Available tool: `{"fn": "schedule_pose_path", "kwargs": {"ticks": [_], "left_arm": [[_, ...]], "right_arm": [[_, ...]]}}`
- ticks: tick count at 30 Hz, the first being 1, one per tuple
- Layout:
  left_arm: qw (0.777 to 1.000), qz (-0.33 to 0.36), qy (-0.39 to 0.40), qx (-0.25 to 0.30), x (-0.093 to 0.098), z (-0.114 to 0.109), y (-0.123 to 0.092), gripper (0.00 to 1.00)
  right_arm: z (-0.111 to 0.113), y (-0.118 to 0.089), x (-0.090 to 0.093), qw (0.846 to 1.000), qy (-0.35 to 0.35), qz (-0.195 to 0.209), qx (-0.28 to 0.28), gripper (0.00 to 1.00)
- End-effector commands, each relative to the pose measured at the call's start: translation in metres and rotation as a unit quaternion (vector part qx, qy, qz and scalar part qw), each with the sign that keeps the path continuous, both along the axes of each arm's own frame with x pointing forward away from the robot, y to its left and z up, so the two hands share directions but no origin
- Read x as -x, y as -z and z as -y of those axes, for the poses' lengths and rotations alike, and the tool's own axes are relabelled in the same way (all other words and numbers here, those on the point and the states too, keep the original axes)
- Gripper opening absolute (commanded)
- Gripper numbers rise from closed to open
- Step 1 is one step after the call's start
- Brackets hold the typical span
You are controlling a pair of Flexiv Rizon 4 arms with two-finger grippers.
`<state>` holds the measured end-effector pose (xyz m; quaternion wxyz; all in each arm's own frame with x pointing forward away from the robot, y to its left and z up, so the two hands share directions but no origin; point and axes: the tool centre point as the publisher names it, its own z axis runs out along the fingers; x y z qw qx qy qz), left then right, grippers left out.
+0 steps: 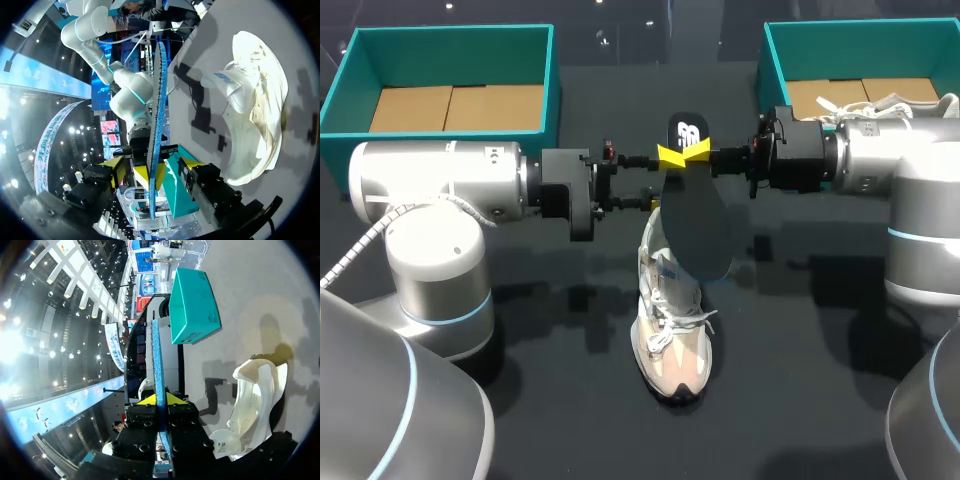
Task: Take the shoe out of the shoebox, open the shoe tongue, remove and reinsert the insole, then place the shoe into the shoebox
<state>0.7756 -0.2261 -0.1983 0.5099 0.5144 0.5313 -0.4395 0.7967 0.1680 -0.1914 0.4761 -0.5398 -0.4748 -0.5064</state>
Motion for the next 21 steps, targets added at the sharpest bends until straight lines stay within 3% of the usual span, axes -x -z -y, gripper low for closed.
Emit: {"fn": "schedule_pose_path", "kwargs": {"ticks": [1,6,18,21], "left_arm": [[1.000,0.000,0.000,0.001,-0.003,0.006,0.003,0.59],[1.000,-0.001,0.001,0.000,-0.003,0.007,0.004,0.49],[1.000,-0.002,0.011,0.001,-0.002,0.009,0.006,0.38],[1.000,-0.002,0.010,0.000,-0.002,0.009,0.006,0.30]], "right_arm": [[-0.003,0.001,0.000,1.000,0.003,-0.007,0.001,0.00],[-0.005,0.003,-0.005,1.000,0.000,-0.015,-0.003,0.00],[-0.008,0.006,-0.016,1.000,-0.004,-0.026,-0.008,0.00],[-0.007,0.007,-0.017,1.000,-0.003,-0.028,-0.008,0.00]]}}
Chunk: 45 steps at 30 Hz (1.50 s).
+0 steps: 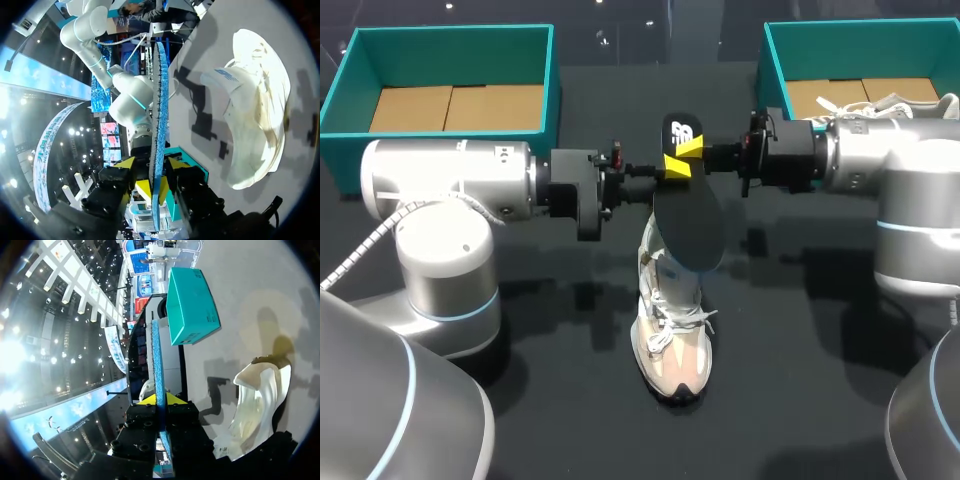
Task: Take the shoe out of the shoebox, open the shoe tongue, remove and reinsert the insole, then place the shoe into the shoebox
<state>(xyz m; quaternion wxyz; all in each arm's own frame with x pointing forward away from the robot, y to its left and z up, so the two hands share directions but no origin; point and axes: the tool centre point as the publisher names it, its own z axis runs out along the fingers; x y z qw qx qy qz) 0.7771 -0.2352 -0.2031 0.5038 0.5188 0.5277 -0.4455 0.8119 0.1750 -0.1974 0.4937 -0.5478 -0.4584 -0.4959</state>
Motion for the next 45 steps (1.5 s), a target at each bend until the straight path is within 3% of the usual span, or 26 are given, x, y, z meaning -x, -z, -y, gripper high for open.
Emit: {"fn": "schedule_pose_path", "kwargs": {"ticks": [1,4,5,14,15,16,27,35,40,45], "left_arm": [[1.000,0.001,0.000,0.001,-0.001,0.000,0.001,0.27],[1.000,0.001,0.000,-0.001,-0.002,-0.001,0.002,0.17],[1.000,0.001,-0.001,-0.001,-0.002,-0.001,0.002,0.00],[1.000,0.002,-0.006,-0.002,-0.003,-0.001,0.003,0.00],[1.000,0.000,-0.008,-0.002,-0.003,-0.002,0.003,0.00],[1.000,-0.001,-0.010,0.000,-0.003,-0.005,0.003,0.00],[0.998,-0.038,-0.051,0.008,0.013,-0.052,0.002,0.00],[0.987,-0.149,-0.054,0.009,0.019,-0.070,-0.006,0.00],[0.969,-0.238,-0.066,-0.010,0.017,-0.072,-0.014,0.00],[0.931,-0.354,-0.070,-0.060,0.017,-0.068,-0.019,0.00]], "right_arm": [[0.000,0.001,-0.002,1.000,-0.001,-0.002,0.001,0.00],[0.000,0.001,-0.002,1.000,0.000,-0.003,0.001,0.00],[0.000,0.000,-0.003,1.000,0.000,-0.004,0.001,0.00],[0.000,0.001,-0.003,1.000,-0.001,-0.004,-0.006,0.00],[0.000,0.001,-0.003,1.000,-0.001,-0.004,-0.009,0.34],[0.000,0.001,-0.002,1.000,-0.002,-0.002,-0.013,0.99],[0.022,0.002,0.020,0.998,-0.022,0.042,-0.036,1.00],[0.040,0.007,0.033,0.999,-0.023,0.037,-0.024,1.00],[0.047,0.007,0.037,0.999,-0.012,0.038,-0.018,1.00],[0.047,0.007,0.037,0.999,-0.012,0.038,-0.018,1.00]]}}
